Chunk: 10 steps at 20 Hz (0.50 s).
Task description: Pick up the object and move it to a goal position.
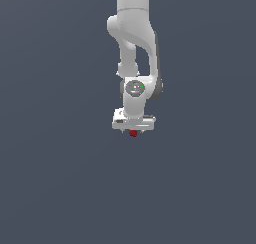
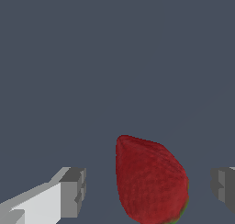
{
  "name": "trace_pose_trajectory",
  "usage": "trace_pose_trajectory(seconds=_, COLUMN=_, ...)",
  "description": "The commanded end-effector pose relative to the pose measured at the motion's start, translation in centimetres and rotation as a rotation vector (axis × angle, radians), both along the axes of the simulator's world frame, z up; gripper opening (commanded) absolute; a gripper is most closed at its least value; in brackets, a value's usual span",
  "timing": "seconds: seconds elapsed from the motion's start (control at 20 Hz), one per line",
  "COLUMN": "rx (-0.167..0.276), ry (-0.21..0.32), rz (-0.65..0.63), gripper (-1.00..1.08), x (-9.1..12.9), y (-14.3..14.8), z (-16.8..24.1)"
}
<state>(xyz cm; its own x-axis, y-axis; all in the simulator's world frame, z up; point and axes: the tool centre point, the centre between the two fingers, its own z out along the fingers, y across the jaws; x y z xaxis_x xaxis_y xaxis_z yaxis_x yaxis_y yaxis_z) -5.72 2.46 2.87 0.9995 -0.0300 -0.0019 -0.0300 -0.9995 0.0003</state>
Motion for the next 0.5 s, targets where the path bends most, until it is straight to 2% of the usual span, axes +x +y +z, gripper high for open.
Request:
trace_pose_trajectory(seconds=0.0, rx=0.0, ry=-0.002, rz=0.0, gripper=1.0, x=0.07, y=-0.01, z=-0.51)
trace_pose_trajectory(seconds=0.1, rx=0.0, ry=-0.002, rz=0.0, gripper=1.0, x=0.09, y=0.0, z=-0.62)
trace_pose_trajectory(seconds=0.15, rx=0.0, ry=-0.002, rz=0.0, gripper=-1.0, x=0.09, y=0.0, z=-0.62)
trace_pose_trajectory(seconds=0.45, rx=0.0, ry=-0.002, rz=0.0, gripper=-1.0, x=0.09, y=0.0, z=-0.62)
